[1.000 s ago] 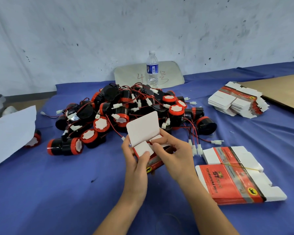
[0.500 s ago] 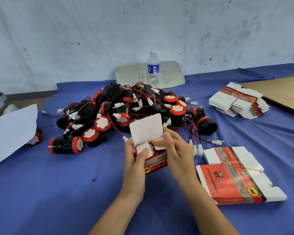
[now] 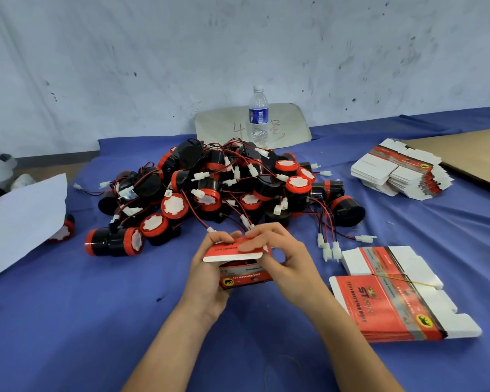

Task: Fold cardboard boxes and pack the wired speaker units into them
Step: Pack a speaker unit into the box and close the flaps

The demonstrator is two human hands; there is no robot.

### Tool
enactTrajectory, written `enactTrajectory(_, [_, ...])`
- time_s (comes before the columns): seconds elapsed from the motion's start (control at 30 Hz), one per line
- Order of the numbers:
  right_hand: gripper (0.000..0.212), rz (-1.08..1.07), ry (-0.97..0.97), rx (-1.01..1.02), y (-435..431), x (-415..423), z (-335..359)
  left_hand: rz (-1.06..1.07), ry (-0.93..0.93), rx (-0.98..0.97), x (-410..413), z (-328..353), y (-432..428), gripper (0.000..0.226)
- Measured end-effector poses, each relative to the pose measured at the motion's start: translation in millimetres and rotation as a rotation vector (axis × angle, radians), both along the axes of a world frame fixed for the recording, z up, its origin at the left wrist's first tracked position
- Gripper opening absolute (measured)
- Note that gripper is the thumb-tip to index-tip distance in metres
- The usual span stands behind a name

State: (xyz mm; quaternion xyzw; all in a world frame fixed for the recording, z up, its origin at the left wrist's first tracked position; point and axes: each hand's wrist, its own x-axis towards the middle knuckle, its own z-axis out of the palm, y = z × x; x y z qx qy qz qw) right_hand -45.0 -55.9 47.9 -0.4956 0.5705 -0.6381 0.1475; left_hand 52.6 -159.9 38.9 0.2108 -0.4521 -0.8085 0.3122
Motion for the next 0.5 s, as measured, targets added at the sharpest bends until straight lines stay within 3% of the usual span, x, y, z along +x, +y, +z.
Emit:
enactTrajectory(0.07, [0.014,0.032,-0.048,-0.009,0.5,2.8,-0.9,-0.012,-0.005,0.015,0.9,0.0,-0.3,0.032])
enactTrajectory(0.27, [0.011,-0.119,-0.102,-0.005,-2.9,1.2,-3.2,-0.075,0.043,-0.012,-0.2,1.0,3.8,0.027])
enactTrajectory(0.4, [0.027,-0.1,-0.243,-0.059,-1.6,-0.9,-5.0,-0.078,0.126,-0.034,-0.2,2.4,5.9,0.037])
enactTrajectory(0.5, [0.021,-0.124,-0.258,-0.053,-1.9,-0.7,-5.1,-0.07,0.173,-0.087,-1.1,2.0,8.5,0.037])
